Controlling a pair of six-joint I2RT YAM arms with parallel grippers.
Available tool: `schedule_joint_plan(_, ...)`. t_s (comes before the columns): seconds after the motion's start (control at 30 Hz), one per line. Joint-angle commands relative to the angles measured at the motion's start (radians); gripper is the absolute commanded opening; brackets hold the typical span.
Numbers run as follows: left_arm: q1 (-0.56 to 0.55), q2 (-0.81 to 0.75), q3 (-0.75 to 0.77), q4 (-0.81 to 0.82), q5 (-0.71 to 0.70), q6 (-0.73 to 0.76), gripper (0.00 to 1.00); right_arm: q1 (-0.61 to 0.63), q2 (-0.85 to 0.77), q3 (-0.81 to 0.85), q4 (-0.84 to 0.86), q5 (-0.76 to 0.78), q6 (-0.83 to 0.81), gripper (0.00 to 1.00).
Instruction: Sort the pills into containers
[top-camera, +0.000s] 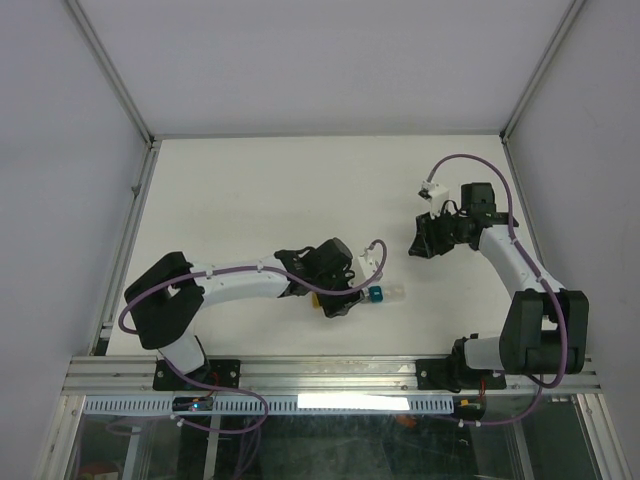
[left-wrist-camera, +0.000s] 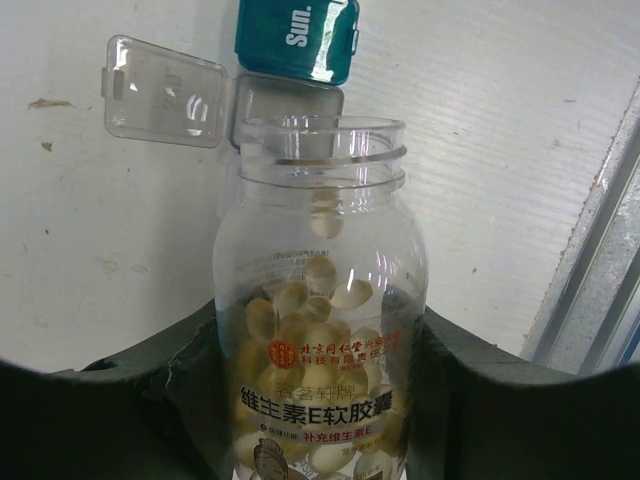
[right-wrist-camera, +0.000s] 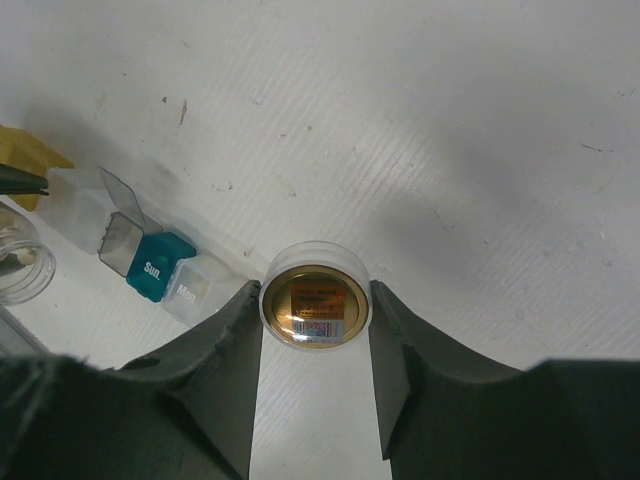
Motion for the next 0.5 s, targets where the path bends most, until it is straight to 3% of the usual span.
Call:
schedule_joint_plan(0.0,0.009,-0.029,0.026,0.004,-0.004,0.011,0.0,-0.006,0.001,0.033,0.002,-0.029,0.006,0.11)
schedule_joint_plan(0.23,-0.005,0.001,0.114,-0.164,-0.046,-0.007,0.0,-0.008,0.005,0.036,-0.003,-0.032,0.006,0.12)
schedule_joint_plan(0.47,-0.015,-0.038,0.11,-0.181,-0.061,-0.004,0.0,-0.007,0.008,0.035,-0.006,-0.038,0.003,0.13)
